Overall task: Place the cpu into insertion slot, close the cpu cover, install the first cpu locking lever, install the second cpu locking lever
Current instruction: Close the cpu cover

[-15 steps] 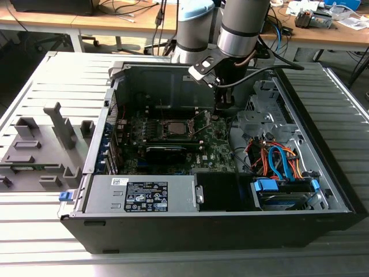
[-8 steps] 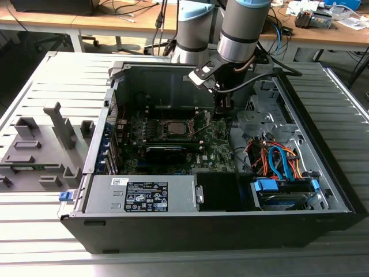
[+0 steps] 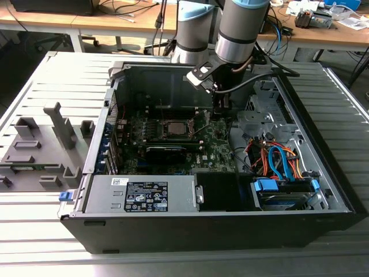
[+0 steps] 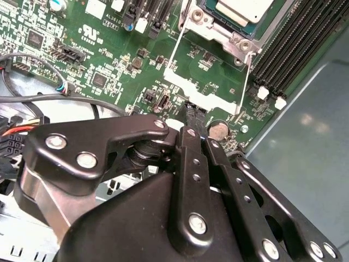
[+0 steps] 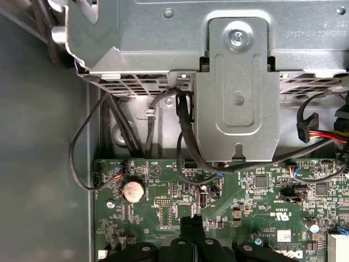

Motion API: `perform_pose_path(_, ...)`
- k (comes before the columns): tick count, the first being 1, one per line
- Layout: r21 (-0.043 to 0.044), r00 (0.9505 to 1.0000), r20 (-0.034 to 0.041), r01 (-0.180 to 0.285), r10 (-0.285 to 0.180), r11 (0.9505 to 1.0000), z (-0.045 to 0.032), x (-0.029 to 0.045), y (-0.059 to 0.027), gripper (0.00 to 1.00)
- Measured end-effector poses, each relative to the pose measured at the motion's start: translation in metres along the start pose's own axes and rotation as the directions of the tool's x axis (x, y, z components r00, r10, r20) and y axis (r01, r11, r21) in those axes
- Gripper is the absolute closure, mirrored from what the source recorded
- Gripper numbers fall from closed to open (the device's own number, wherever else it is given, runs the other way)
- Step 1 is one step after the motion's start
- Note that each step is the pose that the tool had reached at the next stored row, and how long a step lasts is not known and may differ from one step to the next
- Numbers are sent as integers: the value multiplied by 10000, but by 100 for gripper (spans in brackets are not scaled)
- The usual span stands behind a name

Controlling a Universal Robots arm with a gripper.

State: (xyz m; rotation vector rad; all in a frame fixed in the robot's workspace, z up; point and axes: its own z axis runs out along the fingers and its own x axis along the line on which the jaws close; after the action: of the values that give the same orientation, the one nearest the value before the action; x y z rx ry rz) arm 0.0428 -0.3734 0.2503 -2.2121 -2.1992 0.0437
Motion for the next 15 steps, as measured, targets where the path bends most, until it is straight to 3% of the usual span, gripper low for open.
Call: perform_pose_path(15, -3, 10000, 1, 0, 0, 10000, 10, -1, -298, 89)
